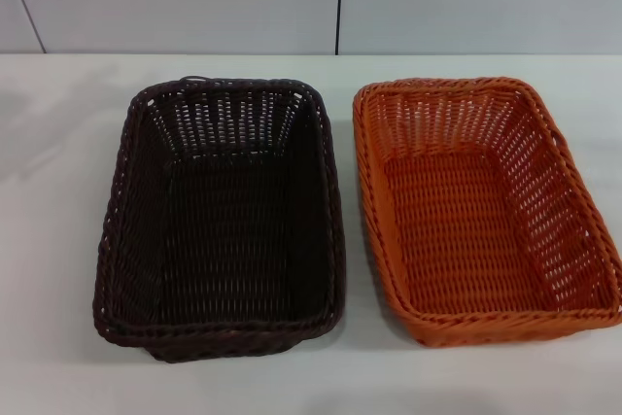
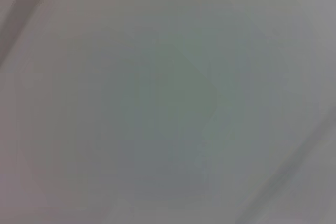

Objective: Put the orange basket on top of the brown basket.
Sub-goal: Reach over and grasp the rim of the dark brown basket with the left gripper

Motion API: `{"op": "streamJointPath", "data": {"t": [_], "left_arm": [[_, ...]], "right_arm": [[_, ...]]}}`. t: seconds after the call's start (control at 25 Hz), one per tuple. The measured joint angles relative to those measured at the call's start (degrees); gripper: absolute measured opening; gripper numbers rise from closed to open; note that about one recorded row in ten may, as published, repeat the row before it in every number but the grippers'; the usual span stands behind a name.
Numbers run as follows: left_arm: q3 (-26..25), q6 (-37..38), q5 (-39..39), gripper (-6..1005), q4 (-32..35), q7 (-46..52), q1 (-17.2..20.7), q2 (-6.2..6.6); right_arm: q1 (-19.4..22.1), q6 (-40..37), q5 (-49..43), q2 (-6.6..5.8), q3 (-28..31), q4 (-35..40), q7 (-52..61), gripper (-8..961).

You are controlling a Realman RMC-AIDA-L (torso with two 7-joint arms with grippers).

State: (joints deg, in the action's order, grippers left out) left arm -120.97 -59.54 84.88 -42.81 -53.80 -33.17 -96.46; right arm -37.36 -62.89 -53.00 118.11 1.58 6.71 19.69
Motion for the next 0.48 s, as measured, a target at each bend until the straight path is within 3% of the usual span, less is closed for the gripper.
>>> {"op": "streamJointPath", "data": {"t": [0.08,0.16,0.28,0.32,0.36,0.48], "left_arm": [[-0.2,-5.56,8.85,860,-5.16,7.73,-0.3,0.66],[-1.4,-10.12,16.53,860,-11.6,13.84,0.09,-0.12],[-4.43,-16.42,26.05,860,-20.28,20.0,0.88,-2.91],[-4.43,-16.42,26.05,860,-20.28,20.0,0.88,-2.91],[-6.74,-22.58,33.18,860,-26.16,23.29,0.9,-5.39],[-7.45,-30.14,41.39,860,-32.6,26.68,0.28,-8.24]], "right_arm": [[0.03,0.6,0.01,-0.06,0.0,0.17,0.0,653],[-0.03,1.36,0.11,-0.29,0.02,0.34,0.01,653],[-0.12,1.93,0.66,-0.47,0.05,0.42,0.0,653],[-0.18,2.15,1.02,-0.64,0.09,0.49,0.0,653],[-0.21,2.38,1.43,-0.93,0.1,0.55,0.0,653],[-0.21,2.4,1.49,-1.33,0.08,0.58,-0.01,653]]}}
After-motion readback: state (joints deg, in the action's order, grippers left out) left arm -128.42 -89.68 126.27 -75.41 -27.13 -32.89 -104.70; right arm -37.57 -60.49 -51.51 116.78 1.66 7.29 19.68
